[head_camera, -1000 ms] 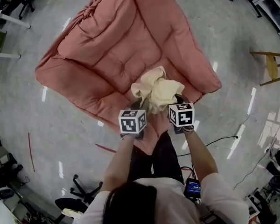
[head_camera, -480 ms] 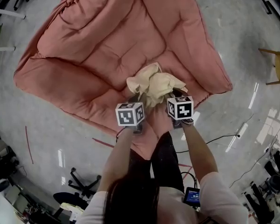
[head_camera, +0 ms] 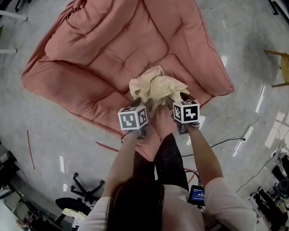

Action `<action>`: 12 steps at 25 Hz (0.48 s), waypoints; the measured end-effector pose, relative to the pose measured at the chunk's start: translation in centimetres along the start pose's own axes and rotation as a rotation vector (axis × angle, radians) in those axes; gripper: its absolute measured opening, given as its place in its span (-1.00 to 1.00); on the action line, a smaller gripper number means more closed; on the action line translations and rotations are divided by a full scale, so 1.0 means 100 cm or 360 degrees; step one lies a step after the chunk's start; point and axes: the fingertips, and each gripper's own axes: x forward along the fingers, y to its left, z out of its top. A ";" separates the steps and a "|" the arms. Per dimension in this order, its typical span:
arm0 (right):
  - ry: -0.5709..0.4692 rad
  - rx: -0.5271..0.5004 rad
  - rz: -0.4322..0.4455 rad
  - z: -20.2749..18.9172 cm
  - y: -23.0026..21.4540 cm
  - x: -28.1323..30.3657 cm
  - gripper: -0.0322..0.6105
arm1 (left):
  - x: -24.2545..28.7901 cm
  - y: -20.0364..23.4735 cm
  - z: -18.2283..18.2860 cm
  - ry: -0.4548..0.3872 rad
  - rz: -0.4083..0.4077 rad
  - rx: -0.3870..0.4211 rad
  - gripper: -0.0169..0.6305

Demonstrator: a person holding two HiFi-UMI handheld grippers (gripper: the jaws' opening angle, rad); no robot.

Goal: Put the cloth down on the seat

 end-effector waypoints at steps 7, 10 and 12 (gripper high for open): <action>-0.0198 -0.0072 0.0019 0.037 0.021 -0.076 0.02 | -0.063 -0.046 0.041 -0.0169 -0.0044 0.0209 -0.27; -0.0266 -0.0101 0.0014 0.051 0.036 -0.105 0.02 | -0.095 -0.069 0.066 -0.0302 -0.0065 0.0311 -0.27; -0.0320 -0.0105 0.0029 0.059 0.048 -0.126 0.02 | -0.115 -0.089 0.077 -0.0371 -0.0104 0.0376 -0.27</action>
